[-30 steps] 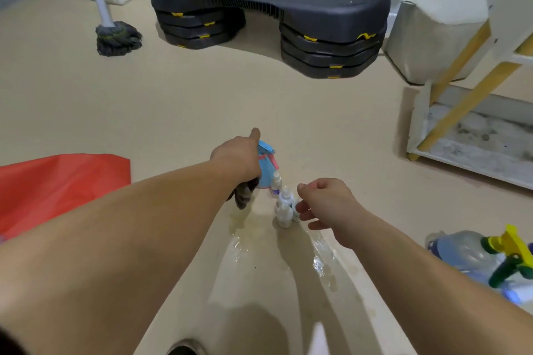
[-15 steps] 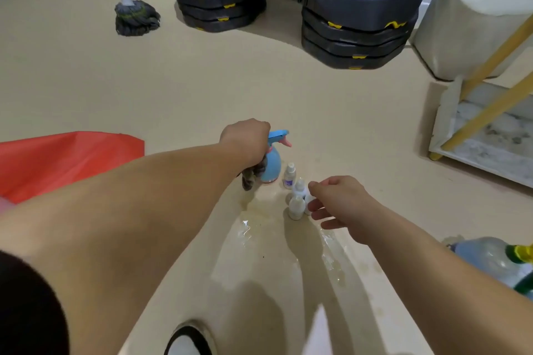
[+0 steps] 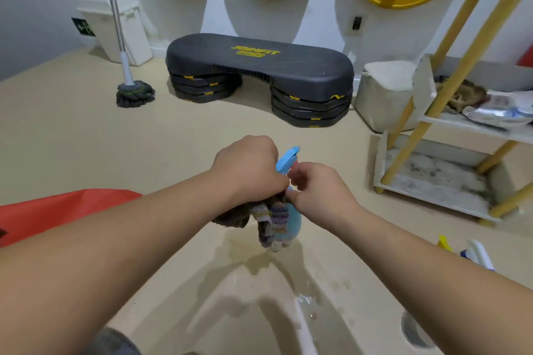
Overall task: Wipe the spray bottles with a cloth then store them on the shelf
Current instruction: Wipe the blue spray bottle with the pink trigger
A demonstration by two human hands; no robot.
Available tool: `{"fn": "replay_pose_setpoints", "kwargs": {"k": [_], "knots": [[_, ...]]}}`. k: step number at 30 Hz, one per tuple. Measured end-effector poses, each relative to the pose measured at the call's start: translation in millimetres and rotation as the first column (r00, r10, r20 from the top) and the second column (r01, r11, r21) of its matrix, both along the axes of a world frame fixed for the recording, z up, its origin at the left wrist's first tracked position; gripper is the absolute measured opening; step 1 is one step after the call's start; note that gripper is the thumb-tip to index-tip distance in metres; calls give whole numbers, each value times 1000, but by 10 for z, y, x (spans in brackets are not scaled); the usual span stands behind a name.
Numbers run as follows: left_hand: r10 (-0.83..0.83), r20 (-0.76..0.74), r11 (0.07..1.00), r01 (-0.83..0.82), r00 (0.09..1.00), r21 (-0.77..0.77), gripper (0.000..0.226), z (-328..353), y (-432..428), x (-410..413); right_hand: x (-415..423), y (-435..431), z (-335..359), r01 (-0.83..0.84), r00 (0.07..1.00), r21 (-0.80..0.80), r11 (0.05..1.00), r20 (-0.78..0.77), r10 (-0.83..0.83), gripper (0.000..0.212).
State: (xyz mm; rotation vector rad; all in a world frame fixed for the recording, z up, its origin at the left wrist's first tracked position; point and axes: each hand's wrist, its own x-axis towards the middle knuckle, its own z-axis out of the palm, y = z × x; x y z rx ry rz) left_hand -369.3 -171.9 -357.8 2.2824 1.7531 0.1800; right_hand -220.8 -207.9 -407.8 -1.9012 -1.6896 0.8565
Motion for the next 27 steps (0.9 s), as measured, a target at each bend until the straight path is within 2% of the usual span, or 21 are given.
{"fn": "replay_pose_setpoints", "kwargs": {"k": [2,7,10,12,13,15,17,19,20,23,27], "knots": [[29,93,1000,-28,995,-8,38,161,-225,62,86,-217,246,-13,999,31,999,42,11,27],[43,375,998,-26,926,-52,43,422,-676,280,335,-737,676,-25,1000,125,992,-6,26,19],[41,566,993,28,823,-113,37,533,-909,400,528,-902,790,64,998,153,986,-20,-62,16],[108,683,965,90,722,-247,40,563,-1033,426,666,-949,820,145,989,145,979,-53,-138,17],[156,701,942,108,696,-317,49,555,-1076,419,738,-963,806,194,979,139,971,-86,-184,20],[228,662,899,106,714,-425,57,507,-1103,384,838,-1006,760,249,965,142,958,-123,-233,16],[246,589,872,90,770,-481,41,416,-1065,349,905,-1036,670,254,964,160,954,-127,-236,11],[226,535,890,50,814,-453,19,321,-997,317,944,-1035,596,233,970,166,958,-108,-217,11],[216,536,908,33,816,-417,16,287,-955,298,959,-1018,565,204,977,165,965,-92,-191,11],[182,602,958,-1,778,-288,33,263,-840,241,971,-933,499,119,992,170,978,-56,-111,5],[76,693,997,-71,717,-36,31,325,-776,210,926,-845,456,25,999,156,988,-45,-18,6]]}}
